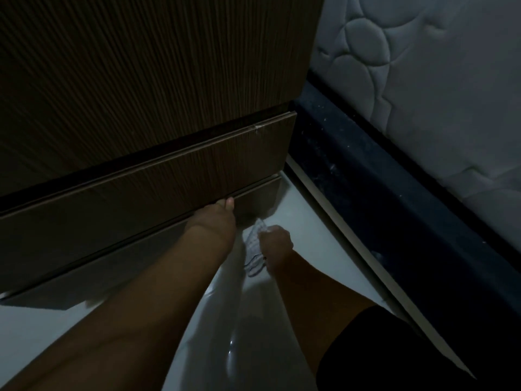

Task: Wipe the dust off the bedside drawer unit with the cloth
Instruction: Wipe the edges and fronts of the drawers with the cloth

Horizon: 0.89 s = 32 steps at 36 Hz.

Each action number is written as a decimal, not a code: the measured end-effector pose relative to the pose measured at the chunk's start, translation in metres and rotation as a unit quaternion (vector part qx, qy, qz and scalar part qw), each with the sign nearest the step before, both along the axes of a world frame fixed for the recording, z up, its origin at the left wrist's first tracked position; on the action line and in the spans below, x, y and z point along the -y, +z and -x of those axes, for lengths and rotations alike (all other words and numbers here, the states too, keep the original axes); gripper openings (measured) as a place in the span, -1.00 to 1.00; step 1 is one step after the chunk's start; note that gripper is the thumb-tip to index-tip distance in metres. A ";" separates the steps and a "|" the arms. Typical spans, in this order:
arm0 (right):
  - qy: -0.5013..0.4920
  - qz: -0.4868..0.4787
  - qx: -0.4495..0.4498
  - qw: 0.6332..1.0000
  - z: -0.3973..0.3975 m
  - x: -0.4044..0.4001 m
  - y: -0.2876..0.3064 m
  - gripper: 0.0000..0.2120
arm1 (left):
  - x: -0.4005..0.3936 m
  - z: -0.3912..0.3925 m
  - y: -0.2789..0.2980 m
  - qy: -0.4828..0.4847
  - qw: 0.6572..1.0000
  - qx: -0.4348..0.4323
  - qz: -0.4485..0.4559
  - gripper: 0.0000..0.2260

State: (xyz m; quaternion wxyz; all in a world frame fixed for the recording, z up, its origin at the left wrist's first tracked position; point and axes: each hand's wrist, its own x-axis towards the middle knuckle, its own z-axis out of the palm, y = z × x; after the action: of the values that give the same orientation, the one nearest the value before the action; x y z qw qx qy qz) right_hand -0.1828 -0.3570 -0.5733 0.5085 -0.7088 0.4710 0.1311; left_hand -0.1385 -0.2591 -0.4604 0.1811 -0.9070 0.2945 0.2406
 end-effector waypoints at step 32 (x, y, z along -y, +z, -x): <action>0.392 -0.199 0.285 0.852 0.049 -0.088 0.380 -0.67 | -0.175 0.084 0.261 0.308 0.741 -0.148 0.578 -0.78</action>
State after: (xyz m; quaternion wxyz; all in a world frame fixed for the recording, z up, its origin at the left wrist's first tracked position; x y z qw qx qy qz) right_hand -0.2317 -0.2691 -0.1936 0.6573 -0.7243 -0.0477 0.2027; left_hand -0.2223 -0.0841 -0.1992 -0.5076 -0.8319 0.1044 0.1985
